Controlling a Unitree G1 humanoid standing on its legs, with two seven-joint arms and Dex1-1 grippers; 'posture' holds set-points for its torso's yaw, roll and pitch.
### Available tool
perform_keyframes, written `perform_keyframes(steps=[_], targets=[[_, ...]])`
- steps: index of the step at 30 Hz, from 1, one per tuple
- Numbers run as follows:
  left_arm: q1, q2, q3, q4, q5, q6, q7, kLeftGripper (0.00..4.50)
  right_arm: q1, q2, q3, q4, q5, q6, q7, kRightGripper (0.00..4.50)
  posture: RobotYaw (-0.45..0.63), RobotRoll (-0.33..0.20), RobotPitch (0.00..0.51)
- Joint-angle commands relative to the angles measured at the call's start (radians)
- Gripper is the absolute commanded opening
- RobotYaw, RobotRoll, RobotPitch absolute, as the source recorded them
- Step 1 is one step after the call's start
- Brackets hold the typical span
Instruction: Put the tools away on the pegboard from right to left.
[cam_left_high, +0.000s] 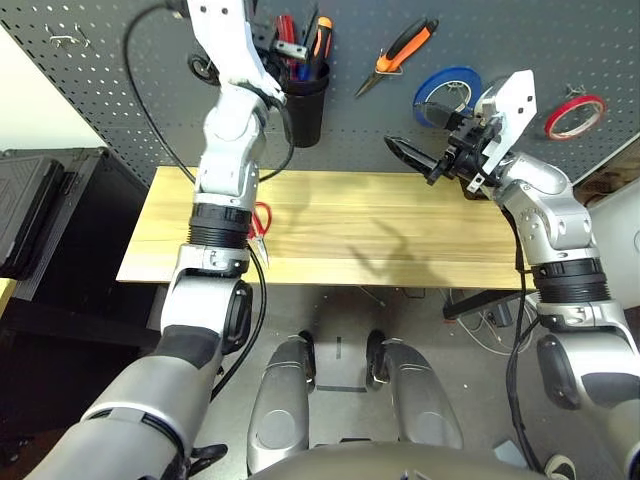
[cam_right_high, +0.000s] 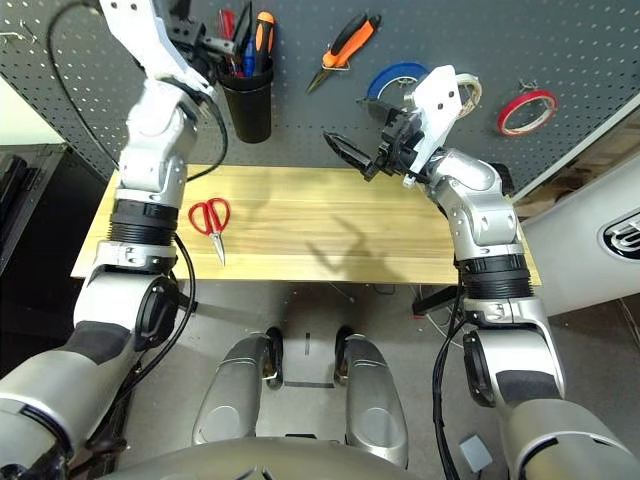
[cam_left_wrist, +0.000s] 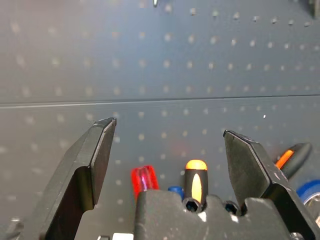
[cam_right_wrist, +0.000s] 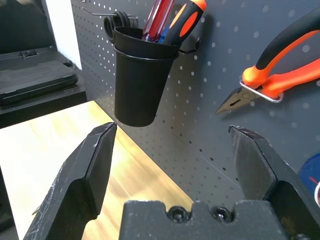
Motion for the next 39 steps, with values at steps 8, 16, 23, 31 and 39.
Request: perform_keyframes(steps=[8, 16, 23, 31, 39], targets=[[0.184, 0.207, 0.038, -0.509, -0.175, 0.462, -0.166, 4.48, -0.036, 0.011, 0.019, 0.085, -0.021, -0.039, 0.056, 4.5, 0.12, 0.0, 0.179], [0.427, 0.265, 0.03, -0.695, -0.358, 0.75, -0.23, 4.48, -0.028, -0.001, 0.053, 0.115, -0.04, -0.04, 0.117, 4.5, 0.13, 0.0, 0.185], [0.579, 0.307, -0.013, -0.576, -0.325, 0.803, -0.221, 4.48, 0.026, -0.025, 0.12, 0.08, -0.08, -0.067, 0.191, 4.5, 0.08, 0.0, 0.207], [0.582, 0.244, -0.044, -0.308, -0.225, 0.757, -0.126, 4.48, 0.082, -0.015, 0.182, 0.032, -0.112, -0.064, 0.229, 4.5, 0.06, 0.0, 0.232], [0.543, 0.219, -0.085, -0.093, -0.128, 0.639, -0.117, 4.48, 0.097, -0.01, 0.26, 0.022, -0.171, 0.003, 0.228, 4.5, 0.04, 0.0, 0.268]])
